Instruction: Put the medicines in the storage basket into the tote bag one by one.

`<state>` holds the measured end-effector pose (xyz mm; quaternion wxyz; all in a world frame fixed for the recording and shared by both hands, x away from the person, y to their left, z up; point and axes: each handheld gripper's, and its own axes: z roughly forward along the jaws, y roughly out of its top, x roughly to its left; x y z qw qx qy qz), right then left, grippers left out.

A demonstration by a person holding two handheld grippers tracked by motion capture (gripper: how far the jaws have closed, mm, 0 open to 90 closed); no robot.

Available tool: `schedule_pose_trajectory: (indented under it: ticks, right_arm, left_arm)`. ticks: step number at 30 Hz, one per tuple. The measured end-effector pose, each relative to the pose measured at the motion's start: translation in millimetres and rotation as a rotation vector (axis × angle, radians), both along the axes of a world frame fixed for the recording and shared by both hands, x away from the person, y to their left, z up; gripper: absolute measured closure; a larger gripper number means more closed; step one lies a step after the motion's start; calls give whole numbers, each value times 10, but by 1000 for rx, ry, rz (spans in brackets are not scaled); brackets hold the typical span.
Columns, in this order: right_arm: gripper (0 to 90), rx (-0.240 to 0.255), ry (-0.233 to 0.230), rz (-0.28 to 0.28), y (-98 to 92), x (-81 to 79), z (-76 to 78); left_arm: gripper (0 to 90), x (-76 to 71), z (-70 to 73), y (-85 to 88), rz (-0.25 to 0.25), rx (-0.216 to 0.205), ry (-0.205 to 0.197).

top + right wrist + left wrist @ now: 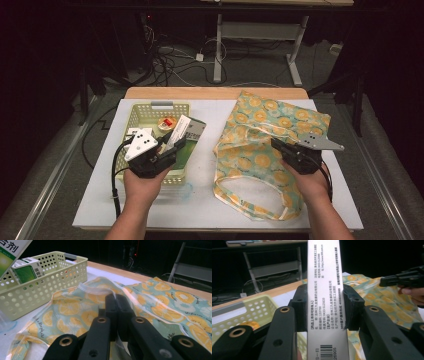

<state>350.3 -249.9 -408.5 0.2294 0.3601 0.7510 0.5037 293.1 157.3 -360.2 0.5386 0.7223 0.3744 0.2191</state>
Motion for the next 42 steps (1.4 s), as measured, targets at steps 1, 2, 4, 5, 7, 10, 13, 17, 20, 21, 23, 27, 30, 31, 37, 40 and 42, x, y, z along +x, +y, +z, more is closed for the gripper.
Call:
schedule_pose_trajectory:
  ticks: [1, 2, 4, 5, 7, 10, 13, 17, 20, 21, 23, 27, 30, 31, 37, 40, 42]
  right_arm:
    - [900, 0, -1, 1, 4, -1, 1]
    - [900, 0, -2, 1, 13, -1, 2]
    - [900, -4, 0, 3, 26, -5, 1]
    - [900, -7, -4, 6, 30, -3, -1]
    - [900, -8, -1, 8, 41, -10, -2]
    - [900, -1, -5, 9, 38, -14, 10]
    - [900, 0, -8, 10, 33, -13, 16]
    - [900, 6, -12, 9, 23, -6, 25]
    - [900, 9, -14, 9, 17, -7, 33]
    - [900, 11, -13, 7, 17, -7, 36]
    - [900, 12, -14, 6, 14, -8, 40]
    - [900, 11, -14, 13, 25, -14, 41]
    - [900, 12, -18, 15, 29, -13, 47]
    - [900, 14, -17, 13, 30, -14, 50]
    - [900, 22, -24, 12, 28, -21, 72]
    - [900, 27, -25, 14, 39, -20, 76]
    - [900, 30, -23, 16, 53, -19, 75]
  left_arm:
    - [603, -10, -2, -19, -9, -1, 3]
    - [603, -17, -7, -42, -22, -4, 8]
    - [603, -19, -15, -85, -33, 1, 12]
    - [603, -19, -19, -112, -41, -1, 15]
    - [603, -26, -32, -173, -62, -2, 19]
    - [603, -41, -73, -289, -89, 21, 30]
    - [603, -57, -114, -400, -117, 36, 40]
    - [603, -86, -166, -567, -158, 52, 51]
    - [603, -96, -220, -692, -185, 70, 63]
    - [603, -96, -242, -732, -192, 76, 67]
    - [603, -102, -287, -806, -203, 103, 68]
    - [603, -94, -384, -902, -220, 119, 97]
    - [603, -85, -441, -977, -236, 130, 114]
    - [603, -79, -458, -1003, -243, 134, 122]
    - [602, 2, -518, -1156, -276, 132, 155]
    - [603, 55, -524, -1193, -271, 124, 163]
    - [603, 97, -528, -1212, -263, 134, 165]
